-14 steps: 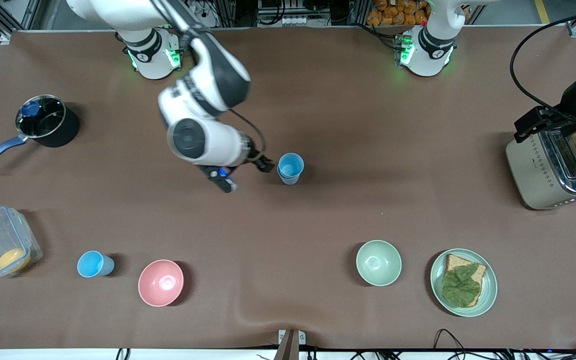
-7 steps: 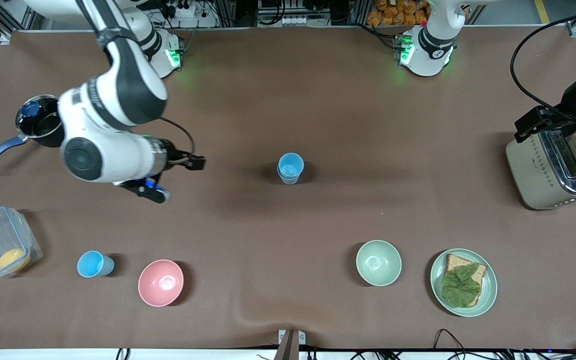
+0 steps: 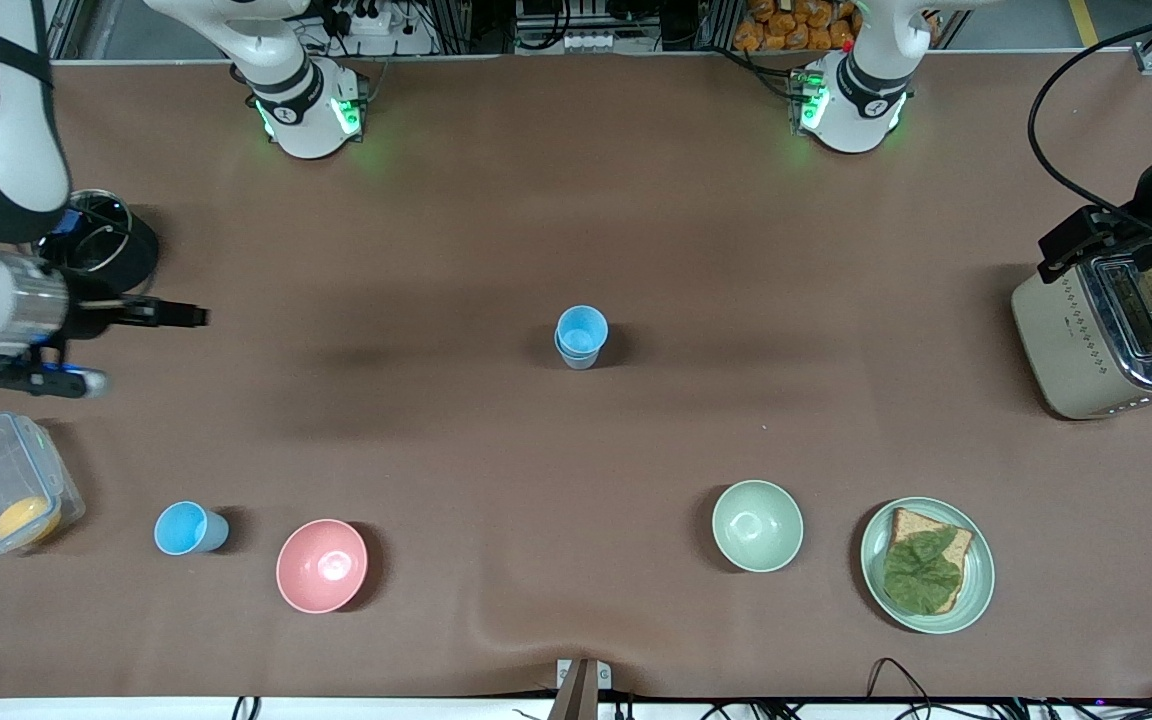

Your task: Stack blue cups with both arms

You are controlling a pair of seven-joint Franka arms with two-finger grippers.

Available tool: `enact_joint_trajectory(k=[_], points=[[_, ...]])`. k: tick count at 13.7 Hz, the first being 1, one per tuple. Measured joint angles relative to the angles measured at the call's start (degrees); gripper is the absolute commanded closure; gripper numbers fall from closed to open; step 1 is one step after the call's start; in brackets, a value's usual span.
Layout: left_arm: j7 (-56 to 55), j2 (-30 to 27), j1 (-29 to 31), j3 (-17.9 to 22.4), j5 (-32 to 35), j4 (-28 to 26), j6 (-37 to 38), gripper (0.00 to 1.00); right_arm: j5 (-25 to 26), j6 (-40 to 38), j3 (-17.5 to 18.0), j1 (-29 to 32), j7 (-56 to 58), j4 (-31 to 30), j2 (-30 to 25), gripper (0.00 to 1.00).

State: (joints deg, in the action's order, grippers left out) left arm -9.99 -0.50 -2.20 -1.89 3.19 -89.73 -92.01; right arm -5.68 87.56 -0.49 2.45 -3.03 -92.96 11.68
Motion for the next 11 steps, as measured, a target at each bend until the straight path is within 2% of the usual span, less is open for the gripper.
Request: enact_joint_trajectory(k=[4,7,11], points=[[0.00,0.00,-0.08,-0.53,0.00,0.28,2.20,0.00,5.76,2.41,0.98,-0.23,6.19,0.08,-4.87,0.00],[0.00,-0.01,-0.32,-0.74,-0.98,1.48,3.62,0.00,6.87,2.87,0.86,-0.06,7.72,0.72,-8.00,0.00],[0.00,-0.03,-0.16,-0.58,-1.19,2.56,5.11,0.00,6.89,1.77,0.85,0.19,7.72,1.79,-8.81,0.00]])
